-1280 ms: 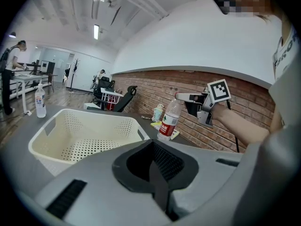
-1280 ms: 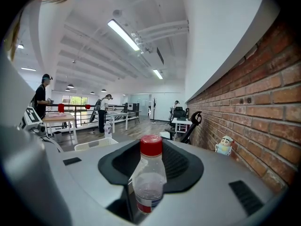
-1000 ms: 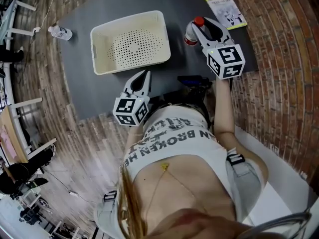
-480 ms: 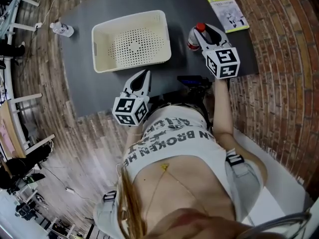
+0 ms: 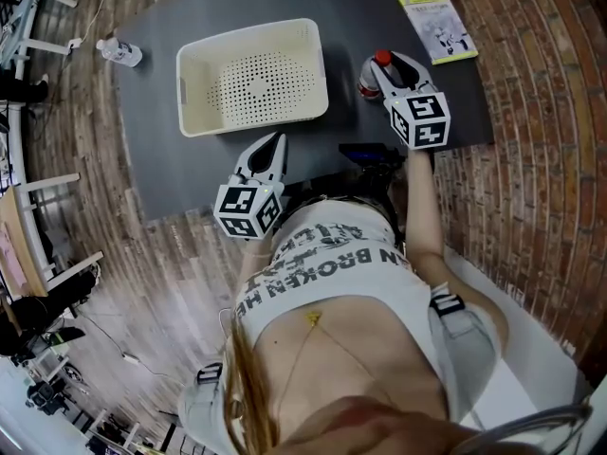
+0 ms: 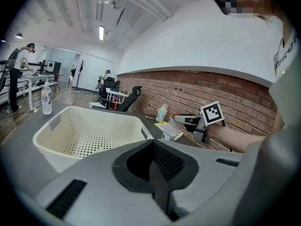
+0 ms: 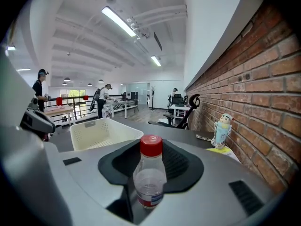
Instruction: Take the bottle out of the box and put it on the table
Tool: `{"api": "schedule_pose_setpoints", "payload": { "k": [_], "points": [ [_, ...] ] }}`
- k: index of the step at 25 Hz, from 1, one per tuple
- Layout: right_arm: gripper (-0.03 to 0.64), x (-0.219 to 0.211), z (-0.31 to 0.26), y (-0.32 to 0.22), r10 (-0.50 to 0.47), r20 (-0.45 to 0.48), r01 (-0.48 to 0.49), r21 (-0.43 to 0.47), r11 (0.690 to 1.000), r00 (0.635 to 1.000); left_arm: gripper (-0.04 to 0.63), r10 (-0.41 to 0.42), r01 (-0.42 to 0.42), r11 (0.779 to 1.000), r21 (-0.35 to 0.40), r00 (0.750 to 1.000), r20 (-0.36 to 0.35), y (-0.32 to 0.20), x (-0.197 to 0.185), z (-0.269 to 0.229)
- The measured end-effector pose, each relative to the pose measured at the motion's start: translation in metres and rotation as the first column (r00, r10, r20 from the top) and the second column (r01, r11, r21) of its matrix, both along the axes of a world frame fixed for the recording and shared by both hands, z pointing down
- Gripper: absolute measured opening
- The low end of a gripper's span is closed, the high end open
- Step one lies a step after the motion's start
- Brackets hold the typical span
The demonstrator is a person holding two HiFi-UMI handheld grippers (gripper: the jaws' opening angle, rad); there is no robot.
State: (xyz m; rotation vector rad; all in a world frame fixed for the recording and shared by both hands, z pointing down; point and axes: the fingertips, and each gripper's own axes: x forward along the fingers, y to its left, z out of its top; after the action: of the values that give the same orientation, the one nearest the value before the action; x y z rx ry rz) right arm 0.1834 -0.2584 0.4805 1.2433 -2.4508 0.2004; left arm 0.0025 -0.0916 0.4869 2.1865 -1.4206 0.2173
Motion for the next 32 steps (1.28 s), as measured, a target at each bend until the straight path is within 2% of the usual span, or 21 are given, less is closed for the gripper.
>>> {"api": "schedule_pose_setpoints", "payload": {
  "k": [11, 32],
  "points": [
    [0.138, 0.001, 0.017, 0.002, 0.003, -0.01, -0.003, -0.014, 1.0, 1.0, 0.005, -0.015, 0.015, 1.0, -0.003, 1.0, -0.001, -0.001, -0.002, 0.0],
    [0.14, 0.005, 0.017, 0.006, 0.047, 0.072, -0.05, 0.032, 0.998, 0.996, 0.005, 0.033, -0.033, 0.999, -0.003, 0.999, -0.003, -0.007, 0.007, -0.002]
  ]
}}
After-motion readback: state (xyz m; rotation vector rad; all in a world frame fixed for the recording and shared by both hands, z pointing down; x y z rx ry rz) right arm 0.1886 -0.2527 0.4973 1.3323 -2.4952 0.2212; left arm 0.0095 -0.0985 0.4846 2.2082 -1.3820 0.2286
